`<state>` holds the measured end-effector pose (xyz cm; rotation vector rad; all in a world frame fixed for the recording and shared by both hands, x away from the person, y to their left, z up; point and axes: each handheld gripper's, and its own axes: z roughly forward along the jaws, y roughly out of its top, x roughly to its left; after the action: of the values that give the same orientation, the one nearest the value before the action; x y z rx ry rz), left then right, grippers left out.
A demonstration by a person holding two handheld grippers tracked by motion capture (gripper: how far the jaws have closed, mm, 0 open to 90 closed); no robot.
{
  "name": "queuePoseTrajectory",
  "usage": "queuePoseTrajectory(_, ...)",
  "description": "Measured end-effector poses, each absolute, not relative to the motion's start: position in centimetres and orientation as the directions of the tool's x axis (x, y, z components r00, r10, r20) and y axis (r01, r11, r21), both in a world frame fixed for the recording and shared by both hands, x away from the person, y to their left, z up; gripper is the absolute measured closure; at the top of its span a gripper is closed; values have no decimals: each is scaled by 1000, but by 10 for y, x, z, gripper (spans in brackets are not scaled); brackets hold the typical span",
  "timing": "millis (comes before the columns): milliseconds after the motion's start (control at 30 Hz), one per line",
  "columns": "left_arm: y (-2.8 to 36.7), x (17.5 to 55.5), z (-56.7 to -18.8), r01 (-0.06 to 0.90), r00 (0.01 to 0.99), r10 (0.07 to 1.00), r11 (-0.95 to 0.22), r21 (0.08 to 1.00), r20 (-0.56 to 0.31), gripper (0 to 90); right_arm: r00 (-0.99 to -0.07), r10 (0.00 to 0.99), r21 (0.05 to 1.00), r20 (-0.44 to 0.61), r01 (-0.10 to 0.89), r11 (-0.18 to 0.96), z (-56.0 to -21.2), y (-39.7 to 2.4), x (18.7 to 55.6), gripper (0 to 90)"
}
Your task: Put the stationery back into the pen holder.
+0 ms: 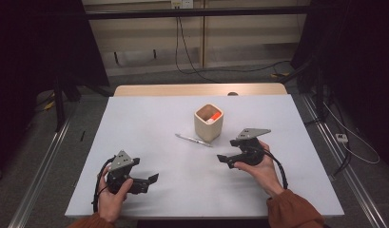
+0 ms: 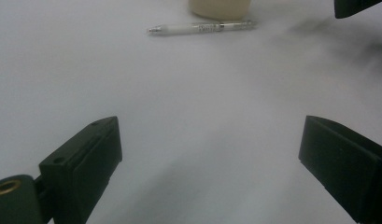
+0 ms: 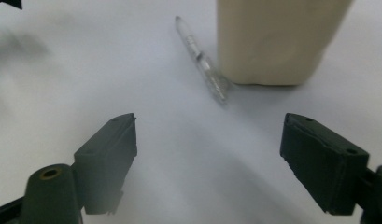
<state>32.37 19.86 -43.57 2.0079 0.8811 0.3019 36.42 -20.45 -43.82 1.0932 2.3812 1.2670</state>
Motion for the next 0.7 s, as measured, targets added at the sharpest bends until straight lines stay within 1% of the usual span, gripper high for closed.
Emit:
queuePoseTrajectory(133, 199, 324, -436, 469, 717, 687, -349, 812, -118, 60, -719, 686, 772, 107, 495, 398, -440, -191, 370, 237)
queuePoseTrajectory(200, 199, 324, -436, 469, 716, 687, -345, 813, -121, 59, -727, 679, 761, 104, 498, 416, -442, -187, 374, 278)
queuePoseTrajectory(467, 199, 324, -435, 469, 716, 688, -346, 812, -120, 59, -735, 672, 740, 91, 501, 448, -447, -175, 392, 353)
queuePoseTrajectory(700, 199, 324, -435, 470, 718, 686, -349, 811, -121, 59, -745, 664, 721, 69, 497, 483, -449, -166, 403, 464)
